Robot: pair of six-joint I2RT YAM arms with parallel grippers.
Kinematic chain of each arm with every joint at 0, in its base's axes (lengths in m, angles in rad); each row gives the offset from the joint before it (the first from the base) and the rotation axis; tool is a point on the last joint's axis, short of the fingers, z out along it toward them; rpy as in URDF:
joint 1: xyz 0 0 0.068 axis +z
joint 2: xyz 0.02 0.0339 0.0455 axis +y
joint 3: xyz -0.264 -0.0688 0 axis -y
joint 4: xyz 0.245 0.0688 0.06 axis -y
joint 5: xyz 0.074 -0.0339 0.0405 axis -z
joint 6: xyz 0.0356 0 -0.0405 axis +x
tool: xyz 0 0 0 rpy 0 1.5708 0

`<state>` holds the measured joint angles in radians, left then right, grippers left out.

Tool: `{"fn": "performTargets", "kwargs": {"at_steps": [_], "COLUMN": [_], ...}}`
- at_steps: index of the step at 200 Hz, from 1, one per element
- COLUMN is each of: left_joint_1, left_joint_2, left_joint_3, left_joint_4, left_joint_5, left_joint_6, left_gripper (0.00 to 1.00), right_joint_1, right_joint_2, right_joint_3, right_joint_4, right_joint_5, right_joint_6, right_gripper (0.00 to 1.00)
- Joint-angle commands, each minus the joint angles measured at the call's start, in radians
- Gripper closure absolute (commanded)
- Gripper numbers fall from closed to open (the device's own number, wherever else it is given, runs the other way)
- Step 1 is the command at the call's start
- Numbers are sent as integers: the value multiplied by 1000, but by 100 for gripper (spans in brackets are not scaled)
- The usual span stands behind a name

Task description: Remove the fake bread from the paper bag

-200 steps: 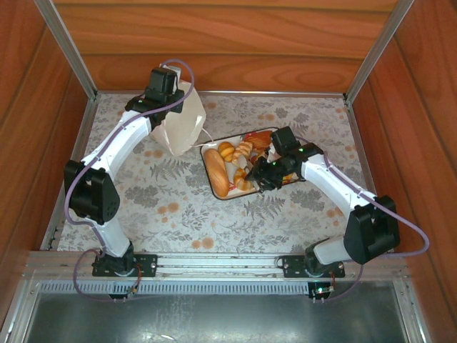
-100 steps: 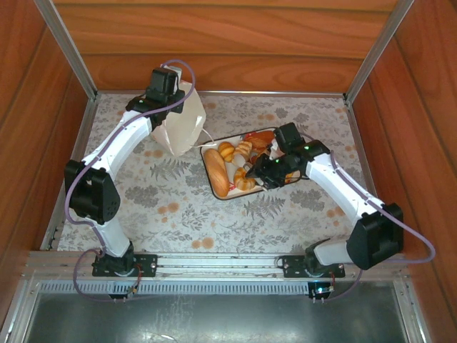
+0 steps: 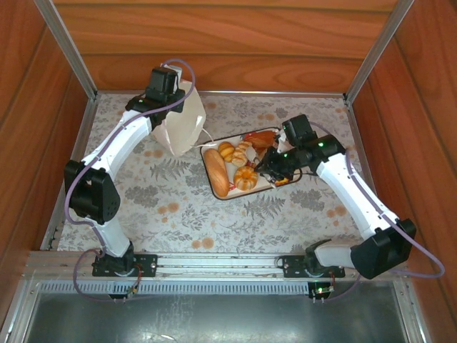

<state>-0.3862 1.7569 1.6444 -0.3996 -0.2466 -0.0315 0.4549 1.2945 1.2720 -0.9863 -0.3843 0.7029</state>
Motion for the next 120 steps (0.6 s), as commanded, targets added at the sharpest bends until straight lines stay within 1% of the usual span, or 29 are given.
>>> {"fn": "performTargets", "kwargs": {"at_steps": [1,15,39,69,79,93,120], "left_joint_1": [7,24,78,118,140,177,274], "left_joint_2": [-65,-94,-149,-203,-214,-238,-280], "left_joint_3": [13,10,12,23,27,20,9], "left_joint_4": [-19,-39,-73,-154,-189,-214,-263], "left_joint_5": [64,108,206,253,286,329,434], "left_joint_6": [-6,-35,-126,-207,-244,-314,-469], "left_gripper": [100,100,100,100,100,100,100], "right_joint_1": [-20,-32,-70,-137,-162,-201,-293], "right_joint_2": [-33,-51,-85,-114,-119,-124,-134], "right_joint_3": [38,42,37,30,29,27,14], "right_joint_4": [-22,-18,-9,-5,-5,-4,-2], "right_joint_5": [24,50,106,159,182,200,182], "right_joint_6": [-39,-54,-82,-136,-156,-184,-225], "right_gripper": [75,76,76,76,75,73,73]}}
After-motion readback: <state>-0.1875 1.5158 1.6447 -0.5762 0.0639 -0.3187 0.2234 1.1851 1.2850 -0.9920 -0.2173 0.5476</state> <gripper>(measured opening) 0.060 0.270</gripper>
